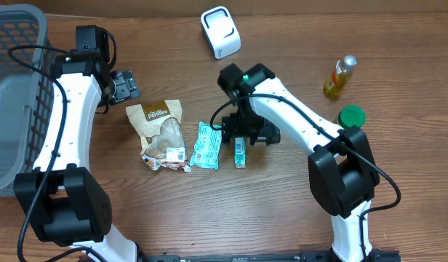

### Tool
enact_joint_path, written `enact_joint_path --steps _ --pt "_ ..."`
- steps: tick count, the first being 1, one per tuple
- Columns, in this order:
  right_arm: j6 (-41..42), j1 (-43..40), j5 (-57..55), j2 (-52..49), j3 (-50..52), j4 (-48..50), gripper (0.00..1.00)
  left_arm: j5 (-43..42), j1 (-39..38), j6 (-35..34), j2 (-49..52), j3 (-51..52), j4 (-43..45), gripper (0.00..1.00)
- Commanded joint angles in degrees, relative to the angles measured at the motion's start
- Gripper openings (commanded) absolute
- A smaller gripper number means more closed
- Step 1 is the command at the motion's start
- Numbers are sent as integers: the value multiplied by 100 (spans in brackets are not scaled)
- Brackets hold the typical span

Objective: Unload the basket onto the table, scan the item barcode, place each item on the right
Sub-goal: 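Move the right gripper over the small Kleenex tissue pack, then lower and close the right gripper on the tissue pack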

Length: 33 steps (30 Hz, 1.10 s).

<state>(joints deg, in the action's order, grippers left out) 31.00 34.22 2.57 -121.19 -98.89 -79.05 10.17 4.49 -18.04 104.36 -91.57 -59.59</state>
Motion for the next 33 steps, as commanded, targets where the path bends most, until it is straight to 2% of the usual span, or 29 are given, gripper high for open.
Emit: enact_joint_path --steps 1,5,15,19,20,24,27,33 --pt "223 -13 140 63 415 251 100 72 -39 24 -96 -44 4 99" --pt "221 -13 505 63 748 697 100 72 -39 24 -96 -44 4 99" --pt "160 -15 461 63 776 1064 99 74 -39 24 -96 -44 4 100" --pt "166 -15 461 63 776 1067 75 72 -39 24 -96 -44 4 100" --pt "186 -9 463 63 778 1064 66 72 -39 24 -96 -44 4 99" --pt "184 -9 461 63 778 1069 60 72 -39 24 -96 -44 4 99" --pt "186 -9 459 63 778 1088 51 74 -39 24 -96 -44 4 100" --pt "205 -2 459 63 780 1123 49 74 -39 24 -96 -44 4 100"
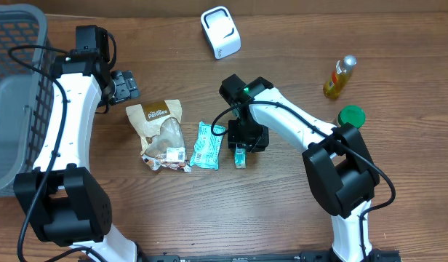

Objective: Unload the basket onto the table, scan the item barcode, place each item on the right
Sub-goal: 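Lower and close the right gripper on the tissue pack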

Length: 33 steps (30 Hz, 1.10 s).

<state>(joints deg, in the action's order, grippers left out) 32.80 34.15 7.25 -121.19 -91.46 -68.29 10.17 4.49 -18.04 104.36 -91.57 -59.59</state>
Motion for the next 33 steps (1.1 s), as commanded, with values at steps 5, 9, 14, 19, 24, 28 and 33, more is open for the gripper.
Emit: enact_joint_path --steps 5,9,14,19,24,28,33 --pt "24 87 -11 63 39 140 50 72 -39 24 -96 -44 4 100" --pt "24 160 -87 63 42 205 51 72 -39 24 -96 -44 4 99" --pt "26 267 -361 63 153 271 51 74 -39 24 -96 -44 4 100" --pt "24 286 -382 63 328 514 46 74 -39 24 -96 -44 4 100" --pt "22 286 -424 63 328 542 22 72 -39 24 -96 -44 4 99" --pt "22 286 -485 63 328 525 4 74 -39 24 -96 -44 4 100" --pt "22 286 -625 63 330 634 47 74 -39 24 -96 -44 4 100"
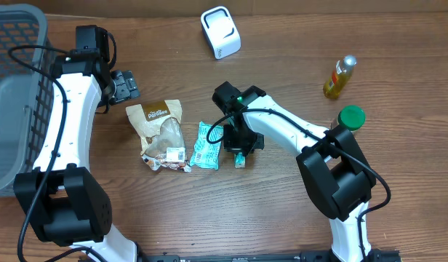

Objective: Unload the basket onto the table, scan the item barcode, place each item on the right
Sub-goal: 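Lower and close the right gripper on the tissue pack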

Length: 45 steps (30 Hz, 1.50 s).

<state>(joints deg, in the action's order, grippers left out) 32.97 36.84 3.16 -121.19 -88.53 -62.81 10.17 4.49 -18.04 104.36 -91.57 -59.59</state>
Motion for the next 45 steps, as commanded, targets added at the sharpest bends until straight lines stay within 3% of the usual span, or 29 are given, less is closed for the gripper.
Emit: enact_joint_path --steps 1,6,8,10,12,14,20,26,30,32,34,37,38,41,45 --pt "4 17 -232 63 35 120 48 72 -39 24 -96 -44 4 99" --pt "4 17 -315 63 37 339 47 74 -39 24 -96 -44 4 99" --pt "4 15 -319 63 35 389 36 74 -39 24 -96 -44 4 100" --pt "4 15 -356 63 37 404 16 72 -39 24 -96 -44 4 99" --pt "4 15 -358 63 37 417 10 72 -39 24 -96 -44 4 100" --pt "4 15 -376 63 37 428 44 72 -39 24 -96 -44 4 100" --pt "7 17 -181 63 35 103 56 72 -39 24 -96 -44 4 100" --pt "7 17 199 63 37 -225 54 74 -39 24 -96 -44 4 99" --pt "7 17 210 63 42 -275 28 72 -39 24 -96 -44 4 100" --pt "9 17 212 63 42 -289 24 74 -39 24 -96 -44 4 100" --pt "9 17 212 63 42 -295 28 72 -39 24 -96 -44 4 100" --pt "7 17 205 63 42 -286 61 74 -39 24 -96 -44 4 100" --pt "7 17 197 63 42 -275 66 72 -39 24 -96 -44 4 100" --pt "4 17 -33 63 42 -72 68 72 -39 24 -96 -44 4 100" --pt "7 11 -96 63 42 79 55 74 -39 24 -96 -44 4 100"
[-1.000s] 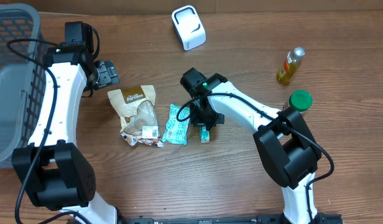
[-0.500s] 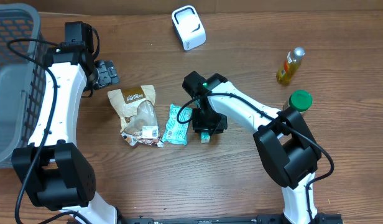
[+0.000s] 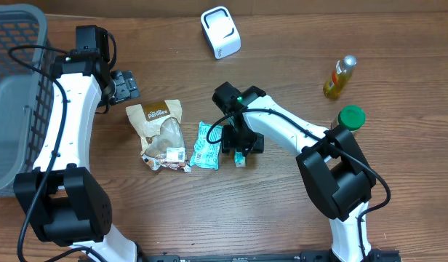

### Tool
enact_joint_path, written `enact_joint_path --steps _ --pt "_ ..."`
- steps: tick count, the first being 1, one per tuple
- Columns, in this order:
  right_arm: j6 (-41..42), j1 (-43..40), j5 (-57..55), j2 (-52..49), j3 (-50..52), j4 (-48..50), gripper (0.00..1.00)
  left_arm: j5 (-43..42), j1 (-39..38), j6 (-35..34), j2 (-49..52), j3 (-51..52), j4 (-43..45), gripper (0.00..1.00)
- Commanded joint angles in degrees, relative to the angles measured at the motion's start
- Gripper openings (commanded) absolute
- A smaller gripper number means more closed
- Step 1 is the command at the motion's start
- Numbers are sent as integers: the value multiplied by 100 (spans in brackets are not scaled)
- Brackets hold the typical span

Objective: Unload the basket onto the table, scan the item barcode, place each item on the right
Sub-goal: 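Lower and close the right gripper on the tissue pack, then lift the tissue pack and shift it right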

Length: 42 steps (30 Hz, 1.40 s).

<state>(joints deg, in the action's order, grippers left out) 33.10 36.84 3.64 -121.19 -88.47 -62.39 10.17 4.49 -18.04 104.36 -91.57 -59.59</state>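
Note:
A white barcode scanner (image 3: 221, 32) stands at the back of the table. Three items lie in the middle: a brown snack bag (image 3: 158, 131), a teal packet (image 3: 206, 146) and a small teal box (image 3: 240, 158). My right gripper (image 3: 239, 144) is down on the small teal box, its fingers closed against the sides, and only the box's near end shows below it. My left gripper (image 3: 126, 84) hangs open behind the snack bag, holding nothing.
A grey mesh basket (image 3: 13, 87) fills the left edge. A yellow bottle (image 3: 339, 77) and a green lid (image 3: 350, 116) sit at the right, beside the right arm's forearm.
The right gripper is still low on the small teal box and looks a little tighter around it. The left arm and the other items have not moved.
The right gripper was first spread wide just behind the small teal box. Then it was narrower and directly over the box. After that it sat lower and further left on the box, where it still is. The left arm stayed still throughout.

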Motion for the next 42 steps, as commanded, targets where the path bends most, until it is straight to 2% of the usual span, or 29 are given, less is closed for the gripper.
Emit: enact_joint_path --steps 1,3,9,19,21,26,30,42 --pt "-9 11 -144 63 35 33 52 72 -39 24 -96 -44 4 100" --pt "-9 11 -149 63 35 17 48 74 -39 24 -96 -44 4 99" --pt "-9 4 -164 63 33 35 49 74 -39 24 -96 -44 4 99" --pt "-11 -11 -164 66 26 2 45 72 -39 24 -96 -44 4 100" --pt "-11 -52 -162 66 -17 -46 42 72 -39 24 -96 -44 4 100" --pt "-11 -175 -120 74 -210 -295 26 72 -39 24 -96 -44 4 100" --pt "-42 -240 -109 74 -348 -487 19 72 -39 24 -96 -44 4 99" --pt "-52 -846 -1464 74 -590 -737 19 72 -39 24 -96 -44 4 99"
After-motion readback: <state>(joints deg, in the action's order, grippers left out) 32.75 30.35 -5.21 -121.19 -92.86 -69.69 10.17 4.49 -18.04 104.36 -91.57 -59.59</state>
